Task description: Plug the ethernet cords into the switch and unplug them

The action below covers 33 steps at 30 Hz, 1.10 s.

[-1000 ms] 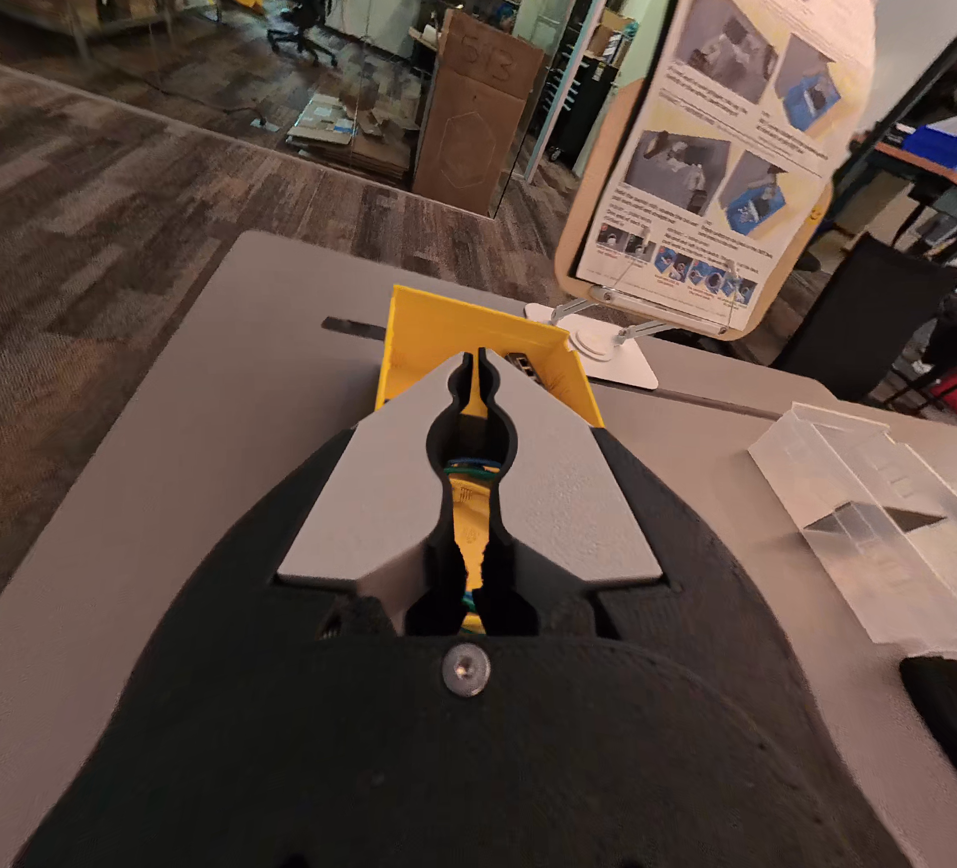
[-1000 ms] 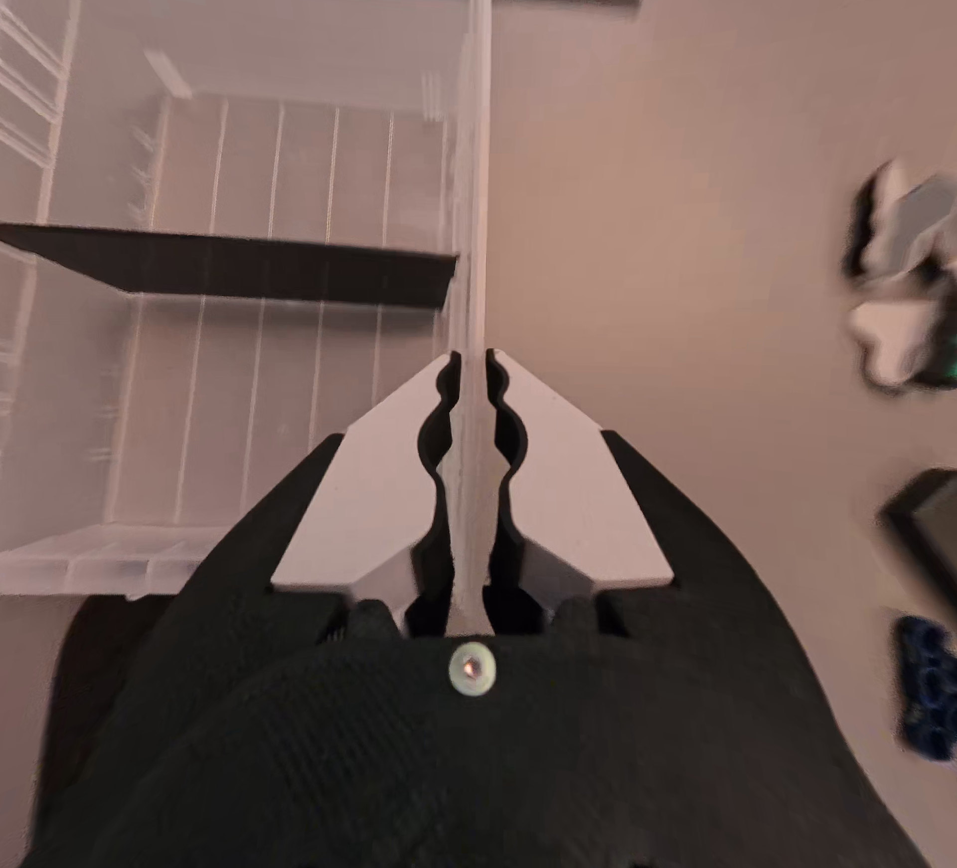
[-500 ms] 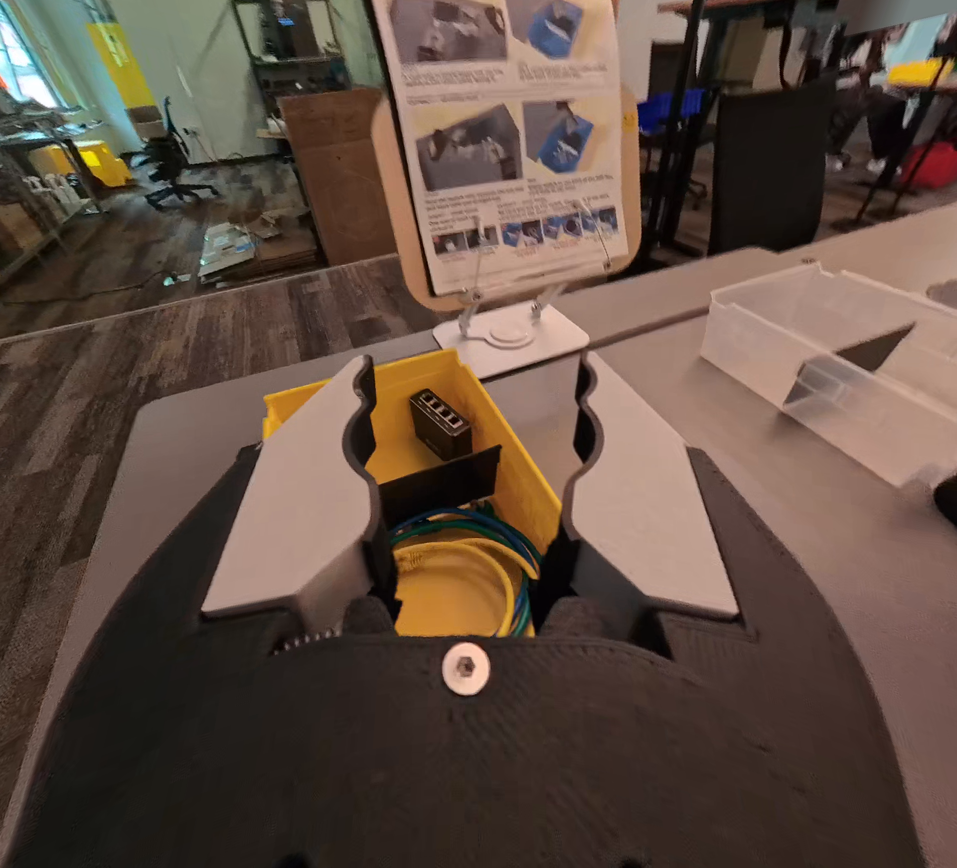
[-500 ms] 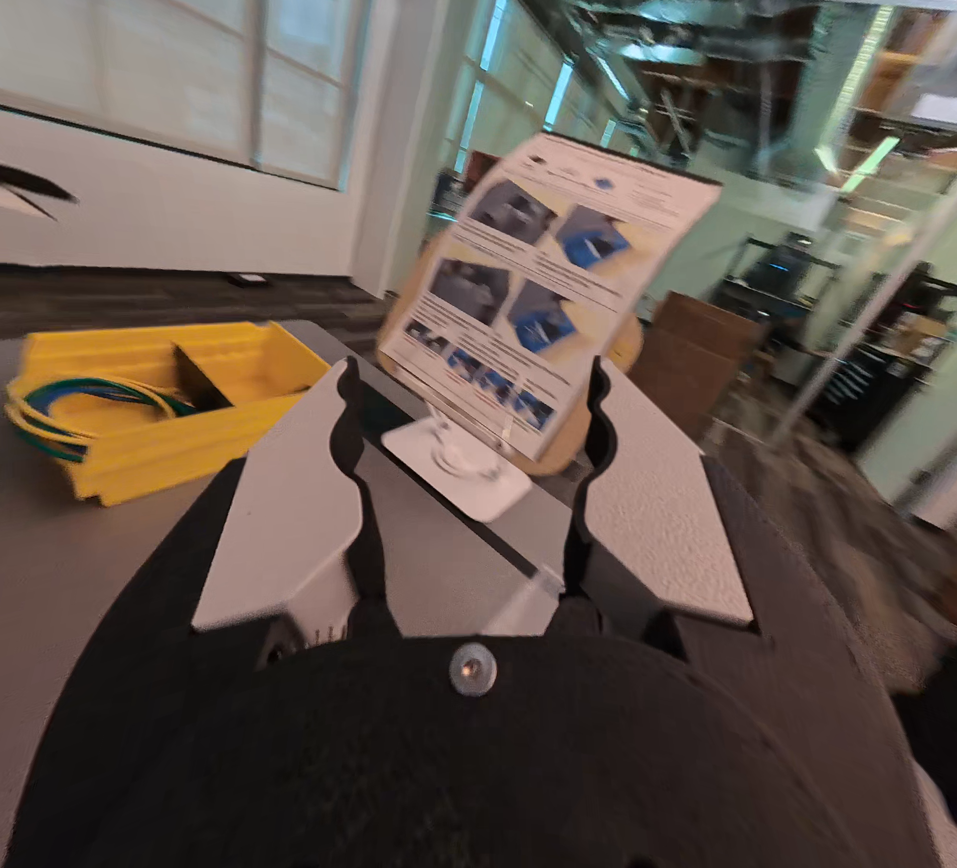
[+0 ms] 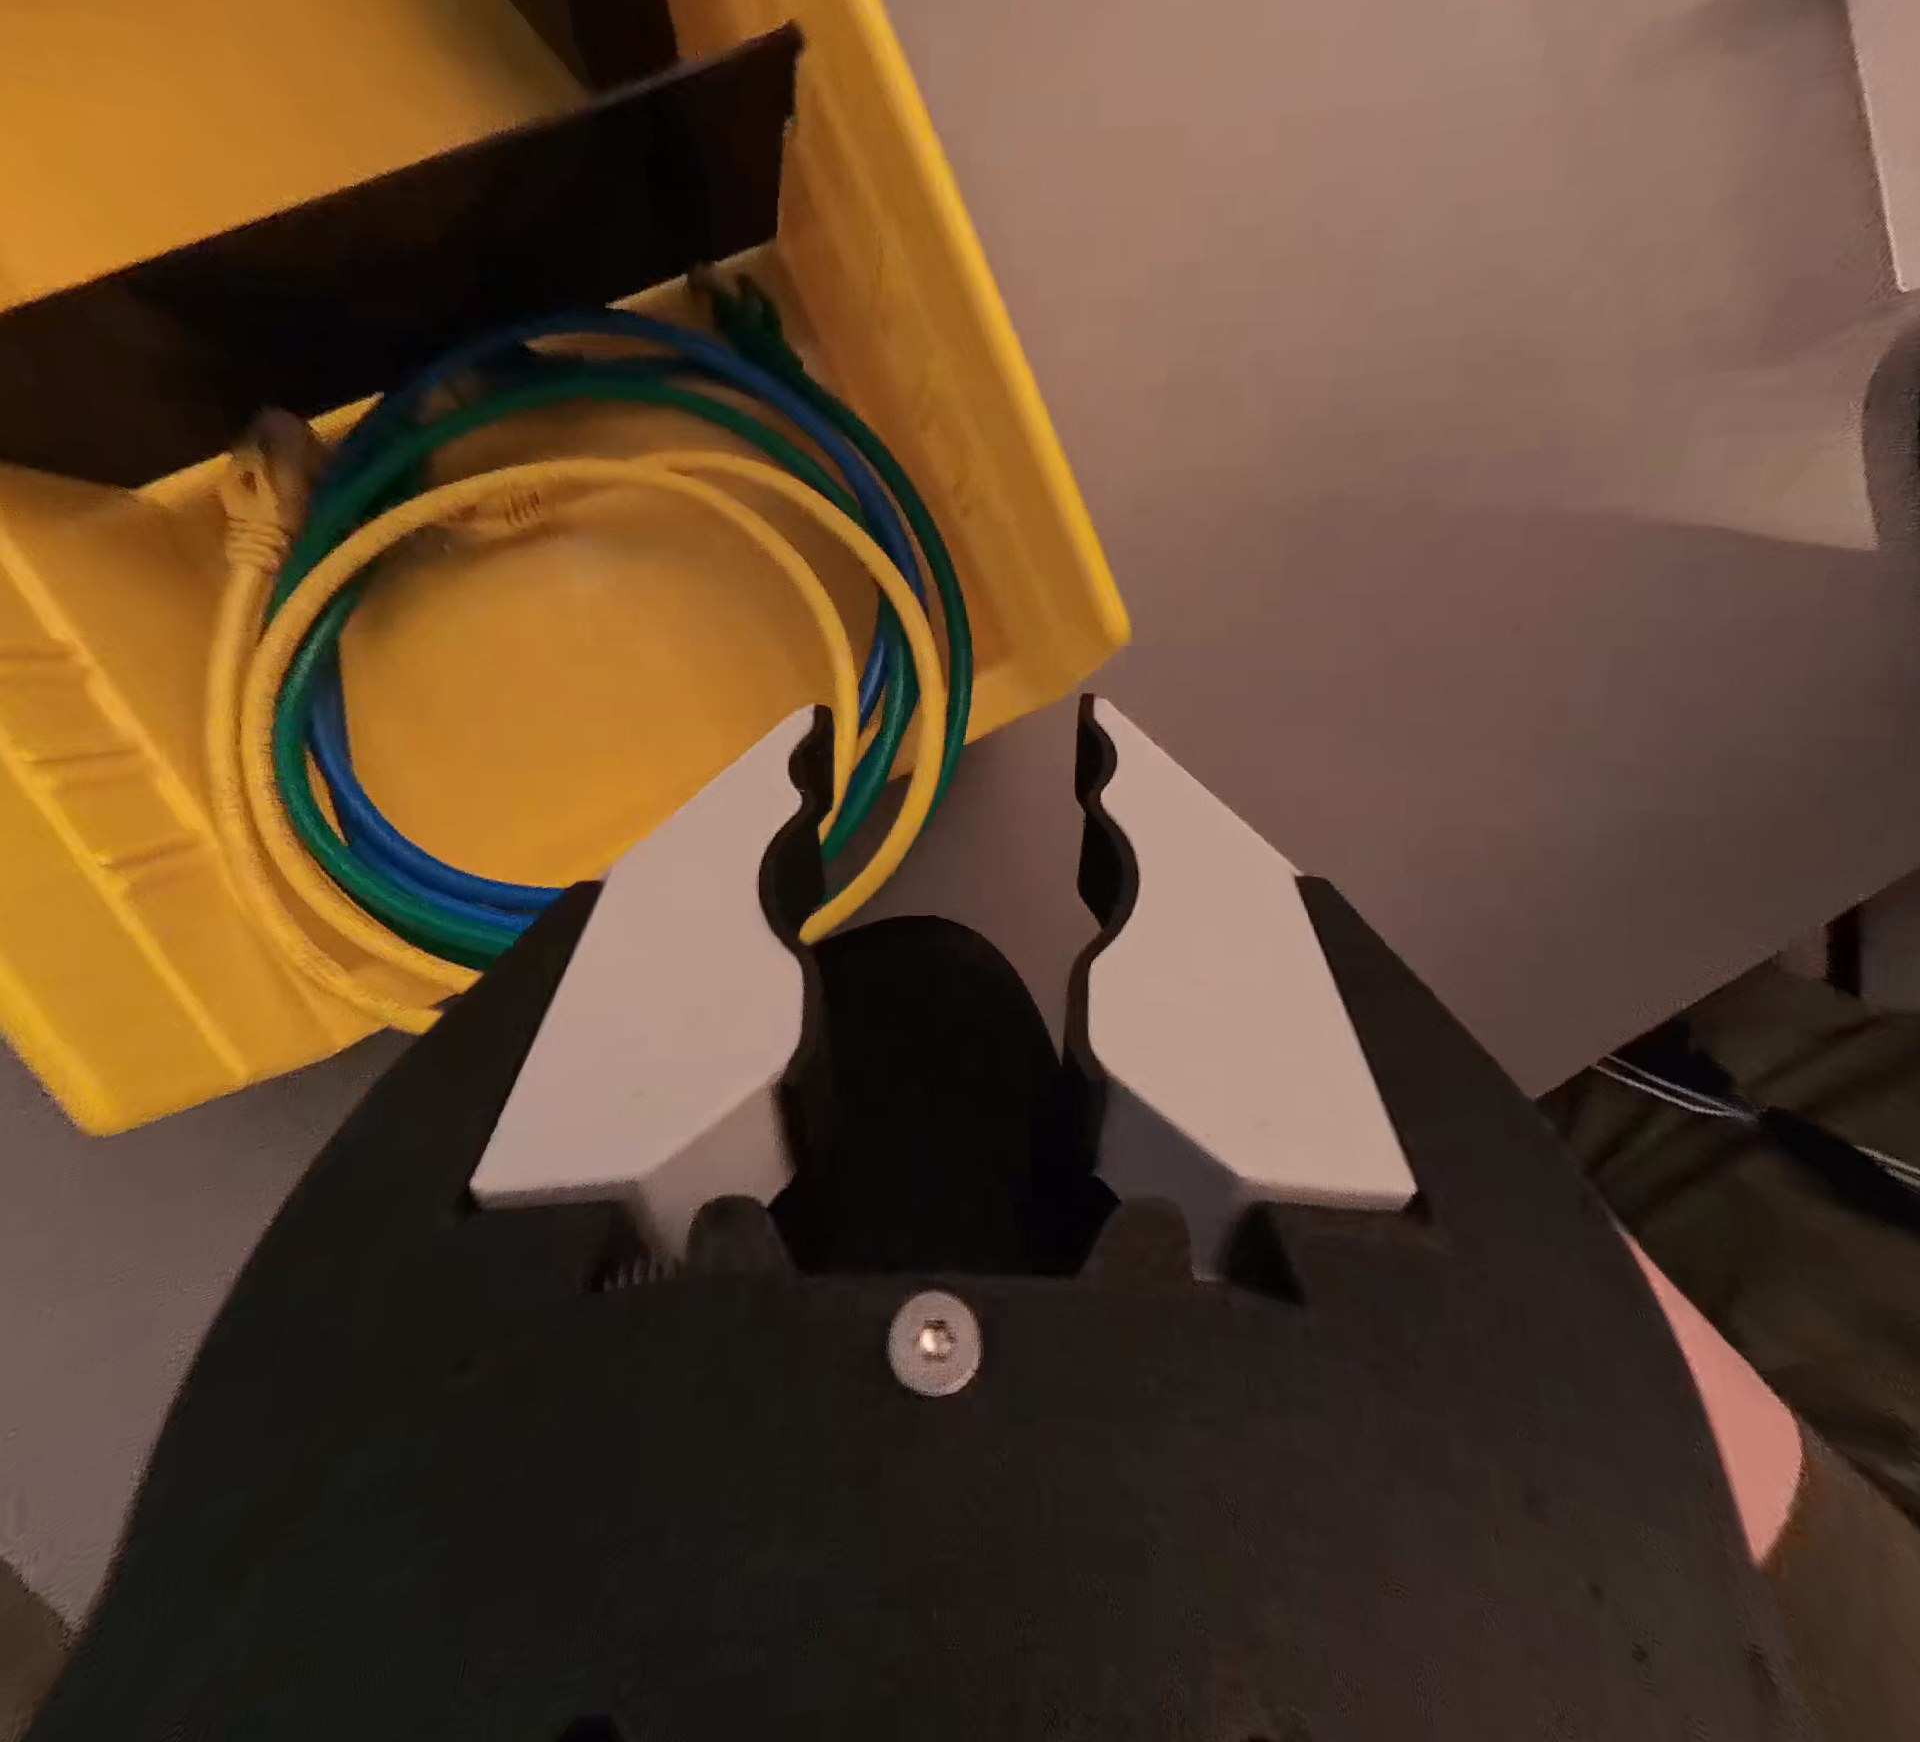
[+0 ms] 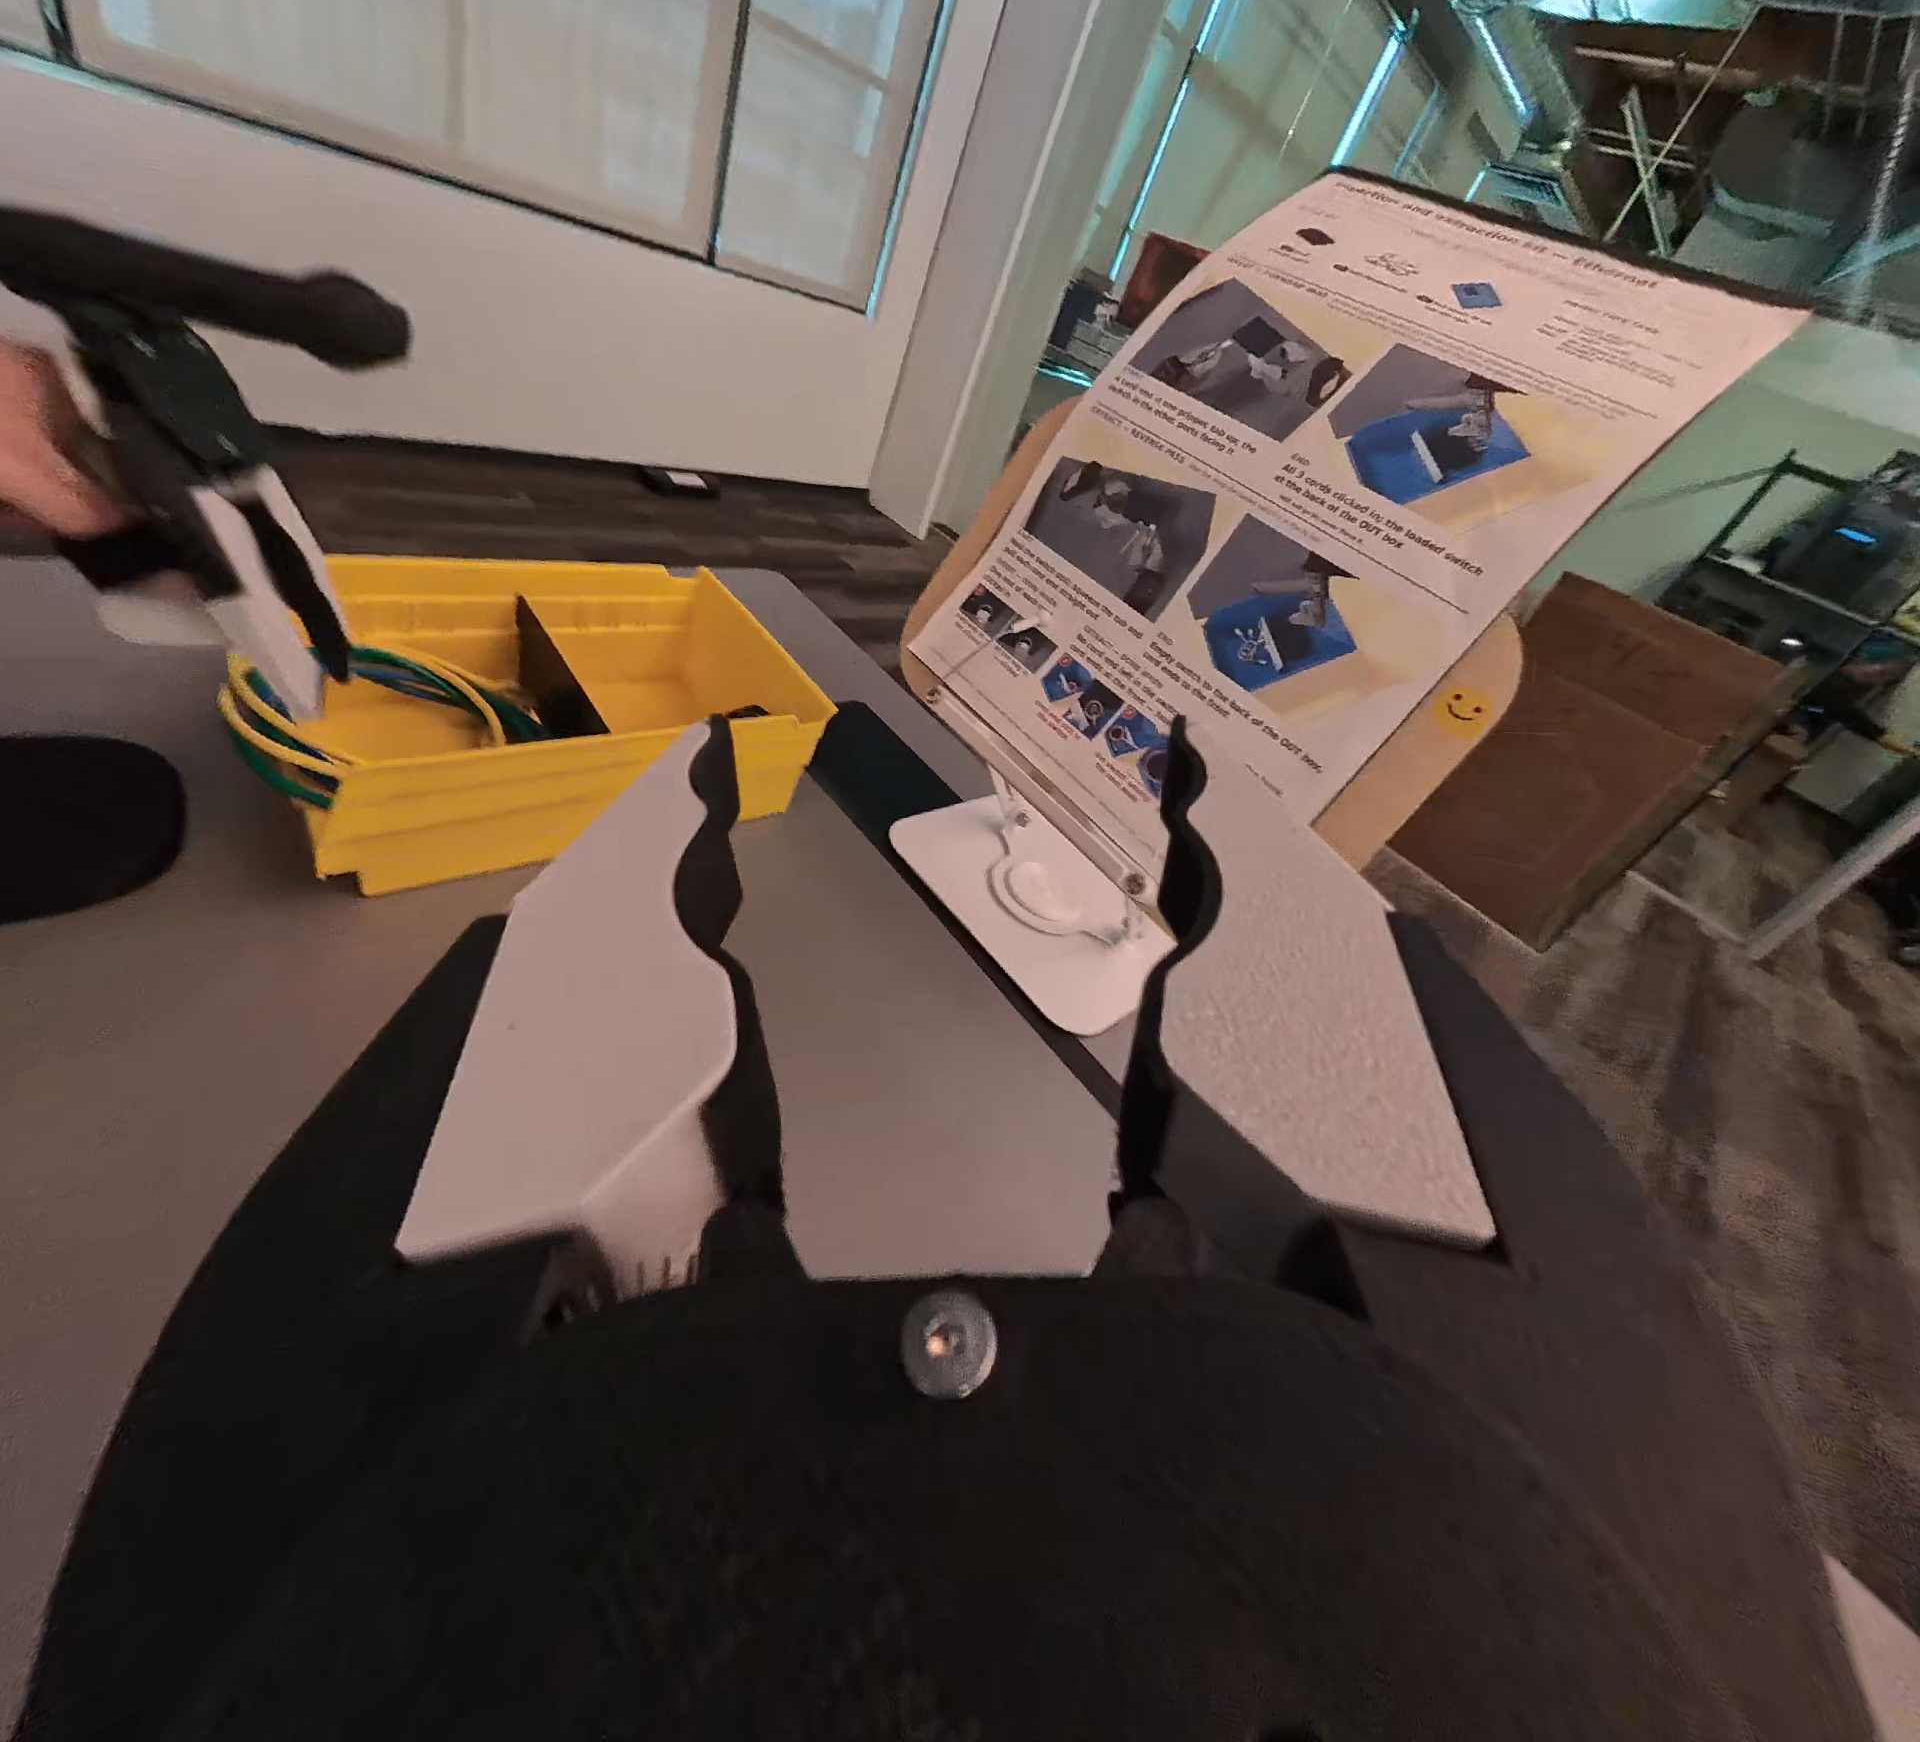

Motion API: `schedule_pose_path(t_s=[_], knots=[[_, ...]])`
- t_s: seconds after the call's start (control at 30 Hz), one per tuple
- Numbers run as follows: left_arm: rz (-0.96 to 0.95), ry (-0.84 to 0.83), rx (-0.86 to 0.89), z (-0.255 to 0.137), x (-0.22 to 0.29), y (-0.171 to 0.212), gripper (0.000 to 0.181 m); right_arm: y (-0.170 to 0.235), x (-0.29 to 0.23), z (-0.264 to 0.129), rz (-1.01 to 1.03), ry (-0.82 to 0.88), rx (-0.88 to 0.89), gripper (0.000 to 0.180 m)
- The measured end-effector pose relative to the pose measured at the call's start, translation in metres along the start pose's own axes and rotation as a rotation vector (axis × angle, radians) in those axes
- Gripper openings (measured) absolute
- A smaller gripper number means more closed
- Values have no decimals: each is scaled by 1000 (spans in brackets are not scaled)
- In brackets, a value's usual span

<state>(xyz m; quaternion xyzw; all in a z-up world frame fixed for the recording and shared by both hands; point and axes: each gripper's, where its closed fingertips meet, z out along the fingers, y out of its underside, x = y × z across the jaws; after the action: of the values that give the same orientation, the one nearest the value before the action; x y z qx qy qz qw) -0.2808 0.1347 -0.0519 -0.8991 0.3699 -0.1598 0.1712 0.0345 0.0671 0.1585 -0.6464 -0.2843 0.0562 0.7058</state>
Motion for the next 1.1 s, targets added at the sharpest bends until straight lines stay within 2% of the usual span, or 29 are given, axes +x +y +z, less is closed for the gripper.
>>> schedule_pose_path(t_s=[0.3,0.47,0.7,0.93,1.1], knots=[[-88,11,-222,34,-19,31,49,1,15,-12,62,18,15,78],[-89,25,-230,36,-19,33,31,6,11,-8,36,12,-16,76],[-177,65,-247,33,-17,33,16,15,6,-3,-10,1,-63,75],[-147,2,-109,11,-20,12,14,22,6,0,-35,-1,-97,75],[-165,-39,72,-20,-15,-20,11,23,6,-1,-35,-1,-98,75]])
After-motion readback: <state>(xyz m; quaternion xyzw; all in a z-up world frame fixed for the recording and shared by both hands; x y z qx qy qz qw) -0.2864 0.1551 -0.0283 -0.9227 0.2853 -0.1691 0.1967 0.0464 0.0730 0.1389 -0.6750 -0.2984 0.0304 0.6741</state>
